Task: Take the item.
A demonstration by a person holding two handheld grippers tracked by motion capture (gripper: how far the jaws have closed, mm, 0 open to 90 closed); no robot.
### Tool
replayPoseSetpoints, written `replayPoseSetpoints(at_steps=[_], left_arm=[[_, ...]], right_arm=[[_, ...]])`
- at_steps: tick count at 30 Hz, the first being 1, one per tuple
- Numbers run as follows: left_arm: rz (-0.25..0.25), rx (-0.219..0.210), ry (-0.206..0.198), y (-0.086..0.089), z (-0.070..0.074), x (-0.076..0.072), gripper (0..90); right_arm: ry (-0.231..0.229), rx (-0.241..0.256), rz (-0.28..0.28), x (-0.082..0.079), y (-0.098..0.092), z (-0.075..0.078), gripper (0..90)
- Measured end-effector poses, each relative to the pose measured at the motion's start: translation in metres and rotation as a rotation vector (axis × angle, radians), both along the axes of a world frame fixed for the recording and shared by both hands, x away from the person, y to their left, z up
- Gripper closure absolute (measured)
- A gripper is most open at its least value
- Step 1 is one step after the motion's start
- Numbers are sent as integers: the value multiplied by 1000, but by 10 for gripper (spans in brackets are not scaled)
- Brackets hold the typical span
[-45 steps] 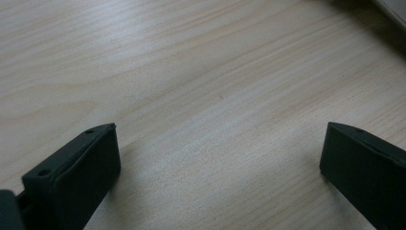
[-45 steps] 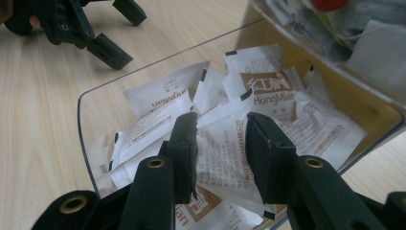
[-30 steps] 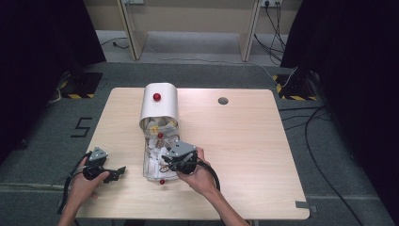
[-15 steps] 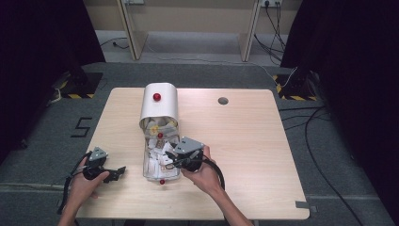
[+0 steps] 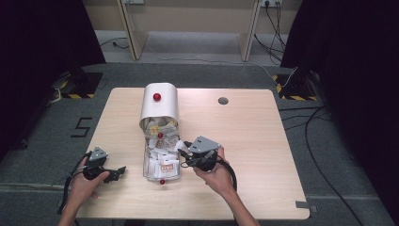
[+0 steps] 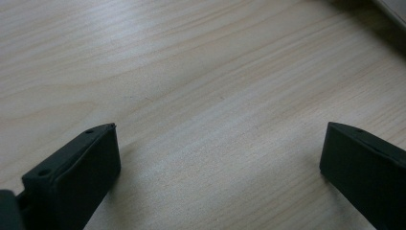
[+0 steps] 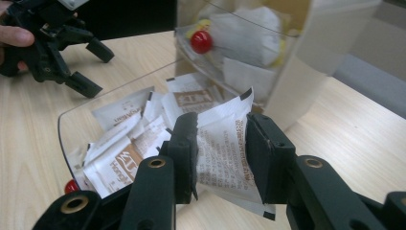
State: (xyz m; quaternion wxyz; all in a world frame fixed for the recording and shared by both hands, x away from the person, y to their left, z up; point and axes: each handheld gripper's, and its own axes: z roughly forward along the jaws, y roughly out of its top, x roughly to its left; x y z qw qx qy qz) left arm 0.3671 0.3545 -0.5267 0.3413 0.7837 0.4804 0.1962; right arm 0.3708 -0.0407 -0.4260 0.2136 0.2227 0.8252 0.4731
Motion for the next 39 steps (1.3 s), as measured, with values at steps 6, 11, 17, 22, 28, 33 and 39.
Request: replayPoseSetpoints(at_steps=[6,11,17,22,28,33,39], left_arm=[[0,0,0,0,0,0,0],[0,0,0,0,0,0,0],[0,0,0,0,0,0,0],[0,0,0,0,0,0,0],[0,0,0,0,0,0,0],[0,-1,-1,0,0,0,0],[-2,-1,1,0,0,1,0]], right_arm=[[-2,14,-34,1,-17,2,656],[-4,18,-56,2,-27,3,655],[4,17,-86,4,-41,-1,656],[14,20,-122,6,-56,-5,655],[22,27,-152,10,-66,-6,655],[25,30,-166,11,-71,-7,655],[33,33,-189,13,-79,-8,655]])
